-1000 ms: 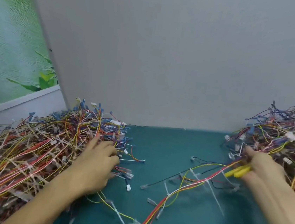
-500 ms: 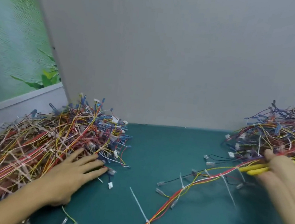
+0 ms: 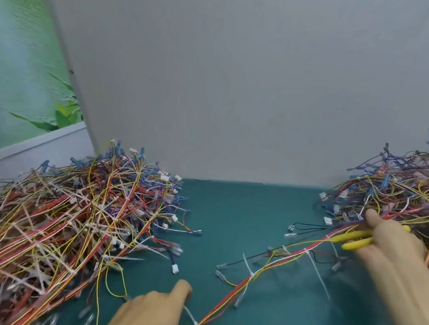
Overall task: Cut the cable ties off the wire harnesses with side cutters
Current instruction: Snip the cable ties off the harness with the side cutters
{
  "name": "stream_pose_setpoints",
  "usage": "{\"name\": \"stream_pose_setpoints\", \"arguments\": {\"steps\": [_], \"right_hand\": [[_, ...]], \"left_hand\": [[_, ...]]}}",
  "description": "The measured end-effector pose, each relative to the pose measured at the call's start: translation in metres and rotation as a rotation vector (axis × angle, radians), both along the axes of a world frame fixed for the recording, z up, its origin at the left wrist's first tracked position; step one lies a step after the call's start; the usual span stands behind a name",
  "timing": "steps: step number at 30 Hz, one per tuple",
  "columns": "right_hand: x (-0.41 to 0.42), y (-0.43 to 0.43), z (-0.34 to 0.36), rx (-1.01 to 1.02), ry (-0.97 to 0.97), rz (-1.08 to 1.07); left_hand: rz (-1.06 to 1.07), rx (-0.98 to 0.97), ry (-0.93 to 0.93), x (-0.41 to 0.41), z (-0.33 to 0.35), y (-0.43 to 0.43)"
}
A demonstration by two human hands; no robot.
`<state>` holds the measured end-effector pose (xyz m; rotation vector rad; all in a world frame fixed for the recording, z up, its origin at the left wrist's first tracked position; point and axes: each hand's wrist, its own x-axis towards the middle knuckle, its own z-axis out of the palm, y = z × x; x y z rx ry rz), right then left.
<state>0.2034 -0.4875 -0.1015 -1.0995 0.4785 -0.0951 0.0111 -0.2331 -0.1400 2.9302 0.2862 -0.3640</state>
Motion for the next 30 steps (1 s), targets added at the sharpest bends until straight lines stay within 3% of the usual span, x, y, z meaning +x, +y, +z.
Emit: {"name": "stream_pose_setpoints", "arguments": {"steps": [3, 6, 9, 12, 14, 17, 18, 21, 25, 27, 30], "right_hand": [[-0.011, 0.002, 0.012, 0.004, -0.020, 0.025], [-0.013, 0.003, 0.023, 0.056, -0.061, 0.028], [-0.014, 0.003, 0.032, 0.094, -0.111, 0.048], [-0.017, 0.003, 0.038, -0.039, -0.238, 0.112], [-0.021, 0.001, 0.041, -0.310, -0.331, 0.181], [-0.021, -0.002, 0.037, -1.045, -0.344, 0.422], [-0.020, -0.001, 0.033, -1.265, -0.302, 0.492], [-0.021, 0.009, 0.017, -1.569, -0.187, 0.582], [-0.020, 0.018, -0.009, -1.523, -0.131, 0.613], [-0.018, 0.021, -0.016, -1.508, -0.121, 0.625], [-0.013, 0.026, -0.020, -1.494, -0.122, 0.606]], "left_hand": [[0.014, -0.093, -0.079, -0.002, 0.011, 0.009], [-0.007, -0.183, -0.283, 0.002, 0.039, 0.028], [-0.060, -0.139, -0.557, 0.020, 0.079, 0.047], [-0.161, -0.118, -0.704, 0.046, 0.106, 0.051], [-0.211, -0.216, -0.652, 0.066, 0.104, 0.046], [-0.198, -0.623, -0.340, 0.090, 0.066, 0.030], [-0.185, -0.666, -0.262, 0.097, 0.046, 0.026], [-0.188, -0.549, -0.249, 0.113, -0.006, 0.026], [-0.002, -0.599, -0.474, 0.126, -0.019, 0.050], [0.037, -0.434, -0.485, 0.132, -0.019, 0.069], [-0.078, -0.061, -0.363, 0.140, -0.028, 0.088]]}}
